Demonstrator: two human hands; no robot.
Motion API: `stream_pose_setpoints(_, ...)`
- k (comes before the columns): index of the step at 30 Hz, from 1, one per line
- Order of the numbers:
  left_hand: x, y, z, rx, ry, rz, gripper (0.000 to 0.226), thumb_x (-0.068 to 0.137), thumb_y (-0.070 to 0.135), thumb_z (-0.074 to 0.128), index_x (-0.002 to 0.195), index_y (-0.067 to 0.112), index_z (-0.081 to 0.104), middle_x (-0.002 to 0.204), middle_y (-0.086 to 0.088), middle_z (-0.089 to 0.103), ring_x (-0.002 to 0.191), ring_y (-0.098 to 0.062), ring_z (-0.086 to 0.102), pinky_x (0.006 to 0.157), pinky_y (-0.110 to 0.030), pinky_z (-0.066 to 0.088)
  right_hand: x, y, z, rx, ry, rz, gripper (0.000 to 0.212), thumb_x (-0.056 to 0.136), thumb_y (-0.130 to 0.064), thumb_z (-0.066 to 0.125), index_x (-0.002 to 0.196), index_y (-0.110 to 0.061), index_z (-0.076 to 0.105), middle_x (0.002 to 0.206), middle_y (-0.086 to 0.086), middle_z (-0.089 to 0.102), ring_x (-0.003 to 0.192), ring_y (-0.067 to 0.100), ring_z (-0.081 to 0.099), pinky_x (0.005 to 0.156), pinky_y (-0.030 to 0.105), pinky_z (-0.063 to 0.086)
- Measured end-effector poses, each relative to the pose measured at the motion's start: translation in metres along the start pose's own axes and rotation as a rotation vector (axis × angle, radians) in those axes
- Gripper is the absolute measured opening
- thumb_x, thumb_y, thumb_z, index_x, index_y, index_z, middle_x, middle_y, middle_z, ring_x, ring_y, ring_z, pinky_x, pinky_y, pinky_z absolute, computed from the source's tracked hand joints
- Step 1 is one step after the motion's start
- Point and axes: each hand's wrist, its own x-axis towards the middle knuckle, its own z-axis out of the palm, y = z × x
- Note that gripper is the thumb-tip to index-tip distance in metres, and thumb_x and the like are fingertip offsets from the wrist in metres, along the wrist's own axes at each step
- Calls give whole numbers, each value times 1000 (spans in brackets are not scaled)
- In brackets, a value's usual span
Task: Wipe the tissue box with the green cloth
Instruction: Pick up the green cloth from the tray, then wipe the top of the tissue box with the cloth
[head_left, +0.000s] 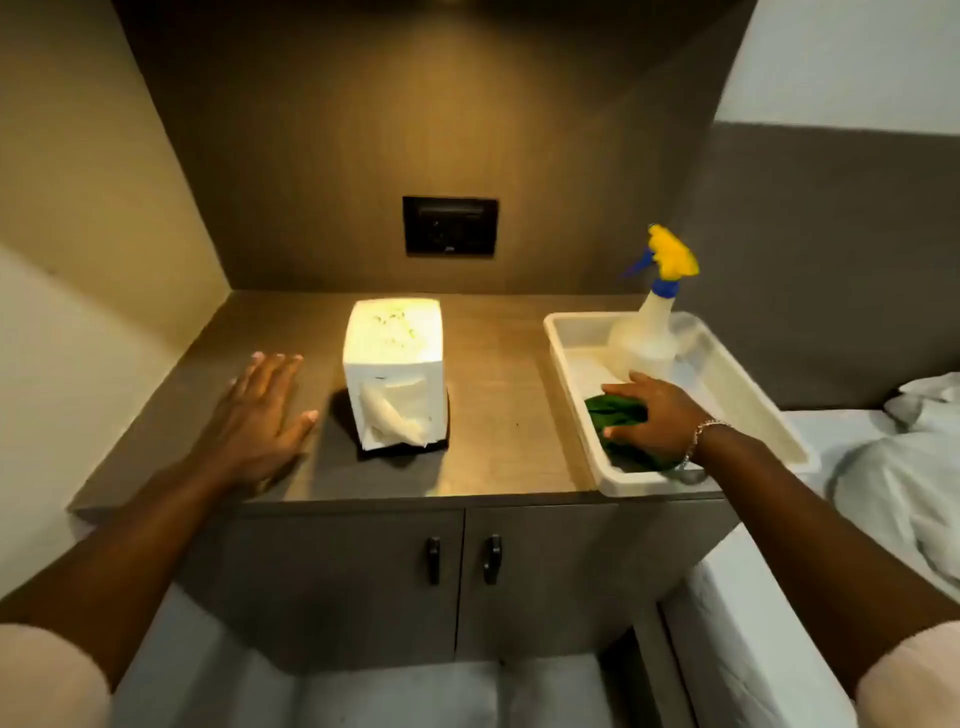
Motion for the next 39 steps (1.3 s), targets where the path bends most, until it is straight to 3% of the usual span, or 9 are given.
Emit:
stream_pose_setpoints(4, 3, -10, 24, 102, -129, -57, 70, 93, 54, 36, 150, 20, 12, 161, -9, 10, 148, -26, 2, 117, -53, 8, 15, 9, 8, -90, -70, 46, 77, 77, -38, 75, 144, -38, 36, 161, 11, 23, 143, 39, 28, 119, 53, 24)
stream_pose_setpoints(10, 11, -23, 46, 238, -166, -66, 71, 88, 64, 10, 149, 30, -2, 162, -2, -3, 148, -23, -5, 115, -54, -1, 16, 15, 14, -139, -23, 45, 58, 79, -37, 74, 133, -36, 53, 153, 6, 42, 135, 36, 40, 112, 52, 36)
stream_pose_setpoints(18, 12, -22, 43, 222, -163, -75, 75, 85, 64, 11, 149, 27, -2, 162, -2, -2, 148, -23, -4, 116, -54, 0, 8, -2, 10, 70, 162, 92, 42, 74, -6, 78, 113, -21, 71, 127, 9, 65, 117, 35, 57, 105, 47, 46)
stream_pose_setpoints(21, 13, -20, 31, 13, -186, -108, 78, 83, 64, 15, 148, 26, -4, 162, 1, -5, 146, -16, -10, 118, -50, -5, 1, -9, -6, 173, 231, 64, 45, 76, 4, 72, 115, -19, 69, 129, 12, 63, 114, 33, 58, 103, 42, 44)
stream_pose_setpoints(24, 26, -12, 3, -296, -146, -39, 85, 78, 72, 27, 145, 33, -9, 161, 7, -8, 143, -7, -15, 119, -46, -3, -5, -41, -28, 344, 345, -42, 47, 76, 5, 73, 106, -30, 68, 116, 10, 68, 86, 21, 59, 78, 26, 50)
stream_pose_setpoints(28, 54, 12, -38, -460, -156, 206, 106, 64, 86, 41, 145, 40, -10, 154, 26, -17, 137, 11, -21, 115, -31, -4, 3, -114, -51, 526, 301, -251, 42, 78, 1, 72, 113, -22, 70, 126, 2, 65, 112, 14, 62, 97, 30, 49)
stream_pose_setpoints(32, 80, 30, -59, -466, -365, 287, 123, 56, 81, 61, 141, 44, -20, 131, 40, -35, 115, 30, -33, 111, -29, -10, 16, -183, -60, 543, 138, -424, 43, 81, -1, 70, 118, -23, 68, 132, -5, 60, 110, -7, 60, 87, 6, 47)
stream_pose_setpoints(35, 93, 34, -62, -438, -495, 290, 127, 60, 67, 72, 144, 37, -18, 134, 28, -34, 116, 18, -40, 110, -28, -11, 30, -218, -55, 349, 70, -440, 46, 82, -11, 72, 123, -31, 65, 140, -6, 54, 129, 4, 48, 108, 23, 40)
stream_pose_setpoints(39, 97, 35, -60, -513, -525, 255, 130, 55, 63, 78, 146, 39, -12, 154, 16, -17, 140, -6, -17, 120, -41, -4, 44, -246, -44, 189, 44, -417, 51, 83, -28, 71, 132, -34, 56, 149, -2, 47, 139, 12, 39, 115, 35, 35)
